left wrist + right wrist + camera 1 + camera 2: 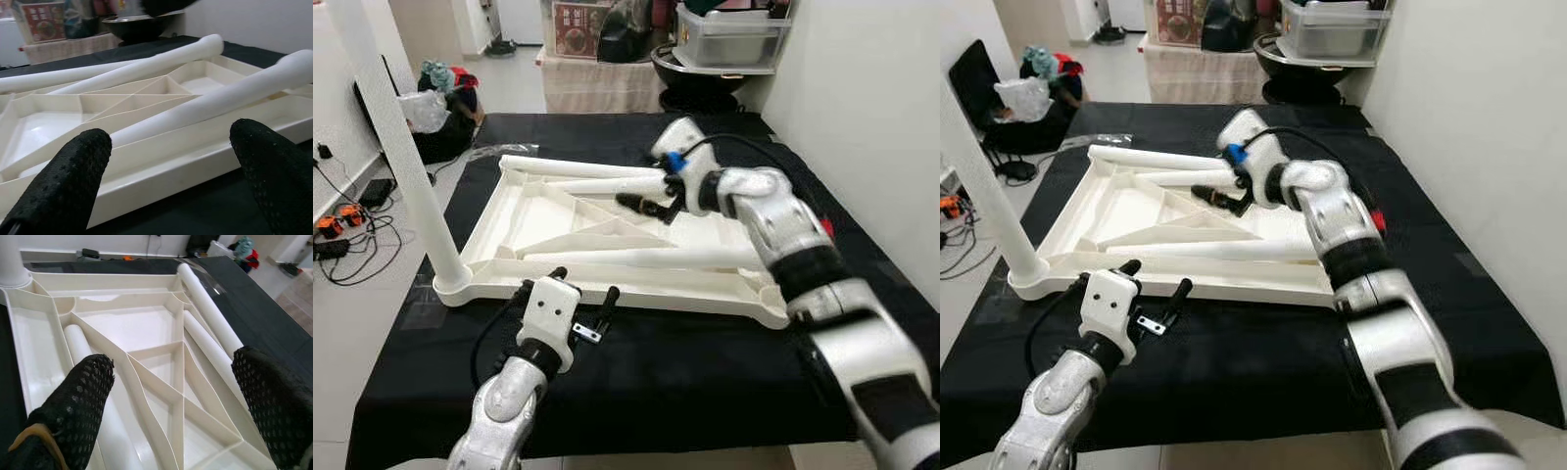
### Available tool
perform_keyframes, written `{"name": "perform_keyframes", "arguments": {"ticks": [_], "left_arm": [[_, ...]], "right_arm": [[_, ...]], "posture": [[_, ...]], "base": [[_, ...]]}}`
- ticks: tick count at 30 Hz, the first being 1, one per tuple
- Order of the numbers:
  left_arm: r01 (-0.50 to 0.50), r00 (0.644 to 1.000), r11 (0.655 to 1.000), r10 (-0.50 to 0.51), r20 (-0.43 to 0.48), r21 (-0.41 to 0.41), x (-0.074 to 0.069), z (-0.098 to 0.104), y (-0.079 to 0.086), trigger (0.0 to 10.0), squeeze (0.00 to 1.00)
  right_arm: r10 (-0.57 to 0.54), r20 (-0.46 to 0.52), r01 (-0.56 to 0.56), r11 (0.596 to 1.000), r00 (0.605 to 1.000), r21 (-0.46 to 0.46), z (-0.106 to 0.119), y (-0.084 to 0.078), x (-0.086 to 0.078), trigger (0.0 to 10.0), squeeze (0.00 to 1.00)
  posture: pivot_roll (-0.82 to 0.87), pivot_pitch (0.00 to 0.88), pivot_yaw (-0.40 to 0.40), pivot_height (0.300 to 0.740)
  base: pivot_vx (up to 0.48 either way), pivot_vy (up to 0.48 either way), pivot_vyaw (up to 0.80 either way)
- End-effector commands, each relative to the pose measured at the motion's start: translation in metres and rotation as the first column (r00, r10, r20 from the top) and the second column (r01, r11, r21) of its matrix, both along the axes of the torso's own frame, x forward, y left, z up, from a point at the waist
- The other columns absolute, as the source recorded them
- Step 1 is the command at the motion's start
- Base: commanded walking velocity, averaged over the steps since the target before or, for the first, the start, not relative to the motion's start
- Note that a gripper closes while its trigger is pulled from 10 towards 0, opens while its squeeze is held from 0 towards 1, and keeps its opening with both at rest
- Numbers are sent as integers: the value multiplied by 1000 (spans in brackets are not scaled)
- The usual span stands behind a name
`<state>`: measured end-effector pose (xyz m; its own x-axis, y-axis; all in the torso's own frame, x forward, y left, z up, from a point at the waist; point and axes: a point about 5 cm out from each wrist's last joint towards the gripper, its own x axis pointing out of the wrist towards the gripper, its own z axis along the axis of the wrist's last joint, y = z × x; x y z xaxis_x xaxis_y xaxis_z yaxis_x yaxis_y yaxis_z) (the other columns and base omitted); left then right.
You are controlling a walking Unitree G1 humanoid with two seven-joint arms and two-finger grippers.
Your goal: Building children table
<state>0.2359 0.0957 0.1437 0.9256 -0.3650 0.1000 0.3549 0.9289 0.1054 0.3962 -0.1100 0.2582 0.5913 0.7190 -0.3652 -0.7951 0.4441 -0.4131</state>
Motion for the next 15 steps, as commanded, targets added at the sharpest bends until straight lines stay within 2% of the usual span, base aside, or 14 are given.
{"name": "perform_keyframes", "arguments": {"ticks": [1,6,7,10,15], "left_arm": [[10,1000,1000,-10,-13,-16,-7,2,-4,10000,0],[10,1000,1000,-10,-16,-18,-12,4,-5,10000,0],[16,1000,1000,-17,-19,-23,-16,5,-7,10000,0],[20,1000,999,-21,-23,-26,-18,5,-9,10000,0],[51,998,998,-52,-27,-45,-28,13,-18,10000,0]], "right_arm": [[56,-73,-67,987,996,-145,-10,-10,1,10000,0],[57,-118,-81,973,991,-217,-10,-18,3,10000,0],[5,-128,-44,953,992,-301,-15,-27,5,10000,0],[-14,-127,-32,935,992,-352,-17,-32,6,10000,0],[-84,-168,-2,889,982,-458,-27,-49,6,10000,0]], "posture": [[38,51,-129,740],[34,68,-134,740],[31,87,-136,740],[31,87,-136,740],[9,152,-145,740]], "base": [[0,0,0],[0,0,0],[0,0,0],[0,0,0],[0,0,0]]}}
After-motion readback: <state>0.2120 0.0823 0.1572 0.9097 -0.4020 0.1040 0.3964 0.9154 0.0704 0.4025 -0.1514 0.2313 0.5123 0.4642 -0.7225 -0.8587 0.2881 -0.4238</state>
